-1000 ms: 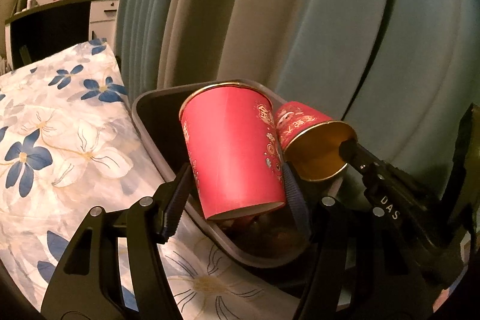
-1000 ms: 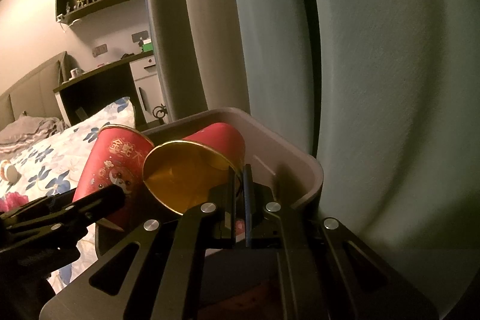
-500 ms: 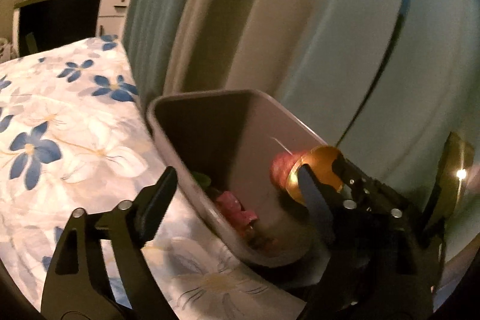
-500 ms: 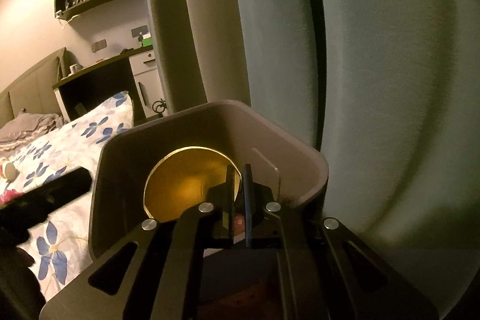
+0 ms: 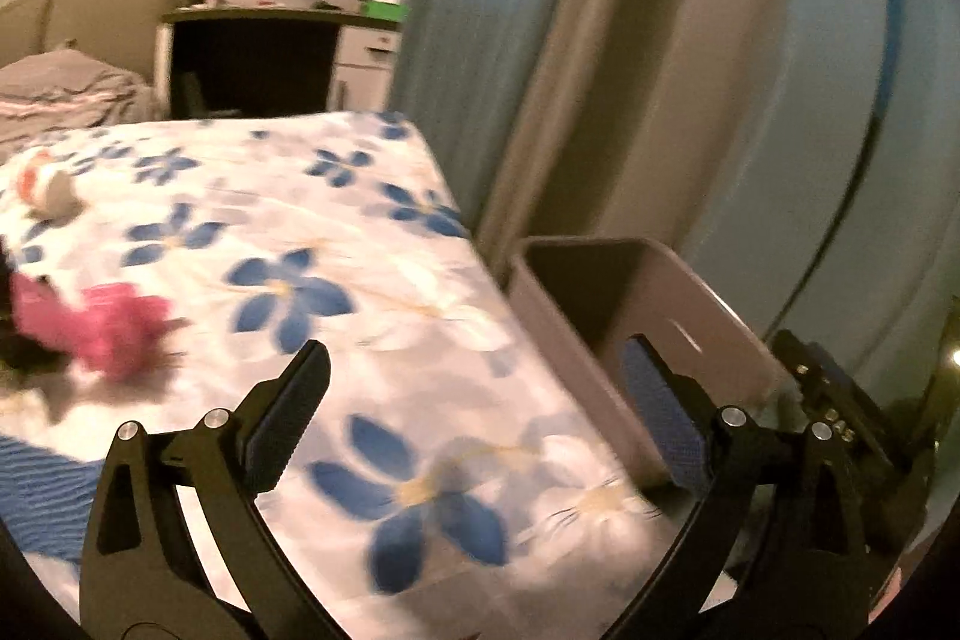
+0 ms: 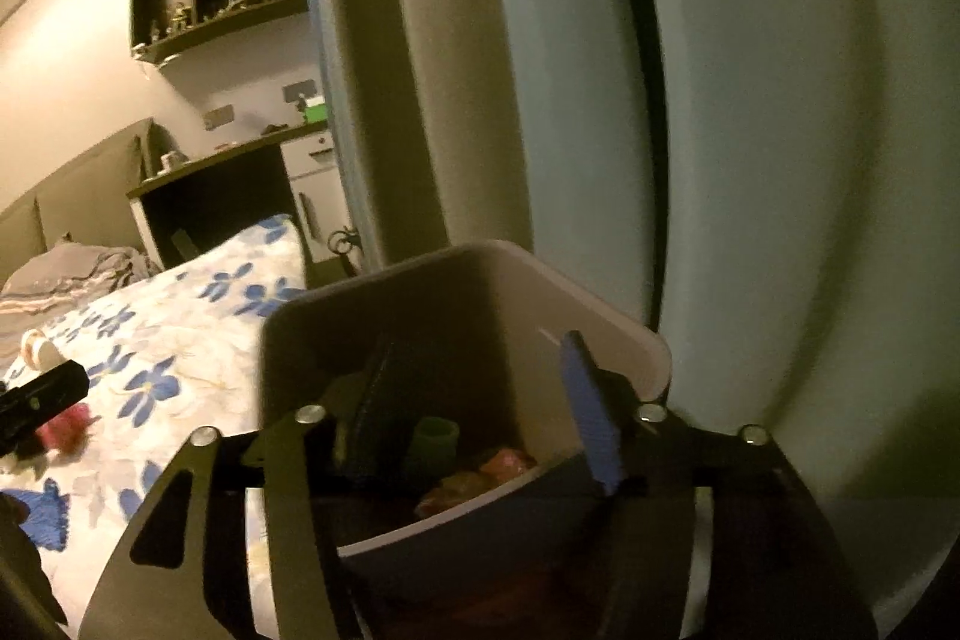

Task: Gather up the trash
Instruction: 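Move both open tools back over the remaining trash on the bed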

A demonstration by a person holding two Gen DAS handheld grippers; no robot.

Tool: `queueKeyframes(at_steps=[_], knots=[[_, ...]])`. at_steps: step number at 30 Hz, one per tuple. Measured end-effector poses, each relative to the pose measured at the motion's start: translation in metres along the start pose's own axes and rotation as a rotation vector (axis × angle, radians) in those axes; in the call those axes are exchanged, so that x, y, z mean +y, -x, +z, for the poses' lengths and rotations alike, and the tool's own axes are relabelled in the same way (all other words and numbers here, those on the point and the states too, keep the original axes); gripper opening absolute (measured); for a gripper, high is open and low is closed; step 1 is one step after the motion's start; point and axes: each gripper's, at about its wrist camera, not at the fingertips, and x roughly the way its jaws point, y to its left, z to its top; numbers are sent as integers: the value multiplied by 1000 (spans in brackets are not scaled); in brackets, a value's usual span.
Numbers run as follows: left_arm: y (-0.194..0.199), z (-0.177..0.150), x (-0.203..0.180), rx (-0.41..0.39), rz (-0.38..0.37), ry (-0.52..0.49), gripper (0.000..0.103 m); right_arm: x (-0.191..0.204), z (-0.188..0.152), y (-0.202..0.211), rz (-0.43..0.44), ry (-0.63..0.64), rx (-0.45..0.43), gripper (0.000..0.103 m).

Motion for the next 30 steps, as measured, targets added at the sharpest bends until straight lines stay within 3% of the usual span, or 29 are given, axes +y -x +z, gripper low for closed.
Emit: queueKeyframes(at_steps=[6,15,30], knots=[[46,-7,41,-58,148,16,96,33,-4,30,71,31,-36,76],[115,-29,114,-120,363,71,96,104,-23,54,246,102,-12,80],[187,-45,209,-179,531,205,96,194,-47,73,393,214,25,80]])
